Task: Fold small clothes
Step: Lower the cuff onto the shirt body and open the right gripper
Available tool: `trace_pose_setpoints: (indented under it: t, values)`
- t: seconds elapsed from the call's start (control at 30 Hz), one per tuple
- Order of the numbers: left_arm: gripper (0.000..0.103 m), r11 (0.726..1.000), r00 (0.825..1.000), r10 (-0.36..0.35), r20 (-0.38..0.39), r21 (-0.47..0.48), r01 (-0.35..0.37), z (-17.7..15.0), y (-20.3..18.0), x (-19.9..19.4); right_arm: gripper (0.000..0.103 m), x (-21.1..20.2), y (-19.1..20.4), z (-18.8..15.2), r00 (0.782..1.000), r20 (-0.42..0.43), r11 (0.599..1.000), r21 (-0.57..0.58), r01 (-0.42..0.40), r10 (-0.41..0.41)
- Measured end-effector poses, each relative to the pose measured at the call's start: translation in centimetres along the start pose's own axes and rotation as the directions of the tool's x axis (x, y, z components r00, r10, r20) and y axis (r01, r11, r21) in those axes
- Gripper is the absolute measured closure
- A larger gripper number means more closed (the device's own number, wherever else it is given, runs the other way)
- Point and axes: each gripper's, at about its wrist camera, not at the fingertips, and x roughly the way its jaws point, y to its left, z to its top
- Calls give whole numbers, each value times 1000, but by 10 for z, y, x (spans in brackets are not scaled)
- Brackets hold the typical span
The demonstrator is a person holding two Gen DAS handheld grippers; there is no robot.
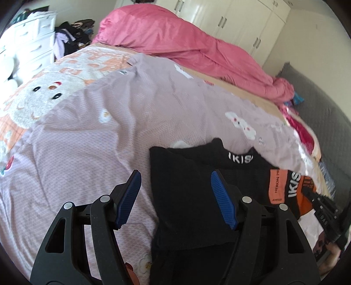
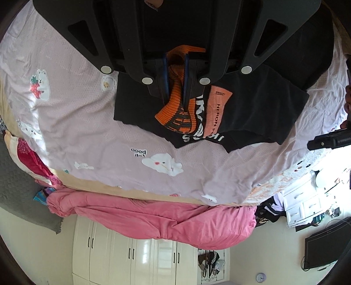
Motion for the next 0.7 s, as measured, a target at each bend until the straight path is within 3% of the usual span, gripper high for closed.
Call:
trace_pose_setpoints:
  t: [0.4,0.6,0.7]
  values:
    - [45,989,991,29,-129,149,-10,-24,-39,50,90,8,-6,-6,999,-30,1000,0,14,-14]
    - [43,985,984,47,-173,172,-17,-31,-41,60,82,14,-15,-15,996,-60,997,4,71,-71]
    - [42,983,982,56,-179,185,-22,-33,-42,61,73,16,-24,-19,994,-70,996,35,87,-85]
